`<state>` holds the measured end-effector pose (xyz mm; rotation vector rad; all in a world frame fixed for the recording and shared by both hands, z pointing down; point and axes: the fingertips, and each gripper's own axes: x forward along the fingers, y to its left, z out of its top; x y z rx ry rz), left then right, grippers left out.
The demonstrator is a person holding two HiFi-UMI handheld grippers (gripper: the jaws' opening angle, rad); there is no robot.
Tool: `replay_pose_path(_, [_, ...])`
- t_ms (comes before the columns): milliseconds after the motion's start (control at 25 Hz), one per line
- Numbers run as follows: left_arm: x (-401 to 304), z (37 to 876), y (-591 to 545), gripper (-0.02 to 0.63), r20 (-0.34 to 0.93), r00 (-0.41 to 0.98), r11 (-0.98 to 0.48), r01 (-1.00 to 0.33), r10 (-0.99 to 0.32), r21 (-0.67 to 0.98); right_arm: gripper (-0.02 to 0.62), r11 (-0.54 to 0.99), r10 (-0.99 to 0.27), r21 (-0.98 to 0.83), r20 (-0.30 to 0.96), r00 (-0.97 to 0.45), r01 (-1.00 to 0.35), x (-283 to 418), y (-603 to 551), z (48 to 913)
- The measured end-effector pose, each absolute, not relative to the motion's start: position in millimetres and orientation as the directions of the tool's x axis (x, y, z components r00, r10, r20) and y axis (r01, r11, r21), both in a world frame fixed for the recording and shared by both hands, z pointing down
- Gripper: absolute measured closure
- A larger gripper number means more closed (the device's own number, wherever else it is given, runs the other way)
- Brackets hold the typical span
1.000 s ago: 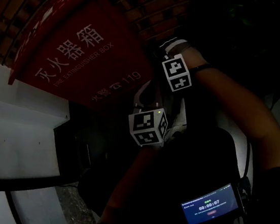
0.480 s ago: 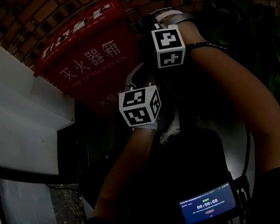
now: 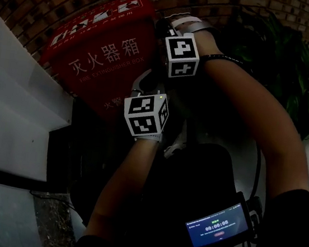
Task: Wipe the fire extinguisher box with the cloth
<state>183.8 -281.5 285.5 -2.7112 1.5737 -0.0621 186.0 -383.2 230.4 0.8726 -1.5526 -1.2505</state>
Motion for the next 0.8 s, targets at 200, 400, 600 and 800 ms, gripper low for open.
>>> replay_pose_path(200, [183,303,-284,0.606,0.035,0.514,-0.514,-0.858,-0.857,0.005,0.549,0.253,-0.914,0.967,0.253,-0.318,0.041,184,-380,266])
replay_pose_path(400, [186,325,-286,0.606,0.030,0.530,-0.530,-0.848,-0.847,0.002,0.549,0.277,-0.908,0.961,0.268,-0.321,0.019,184,-380,302])
replay_pose_path(600, [185,352,-292,0.606,0.030,0.540,-0.540,-0.842,-0.841,0.019,0.549,0.289,-0.902,0.957,0.260,-0.345,-0.035,181,-382,320])
replay_pose_path(800, [183,373,-296,0.606,0.043,0.534,-0.534,-0.845,-0.844,0.022,0.549,0.316,-0.891,0.949,0.299,-0.341,0.006,180,-386,355])
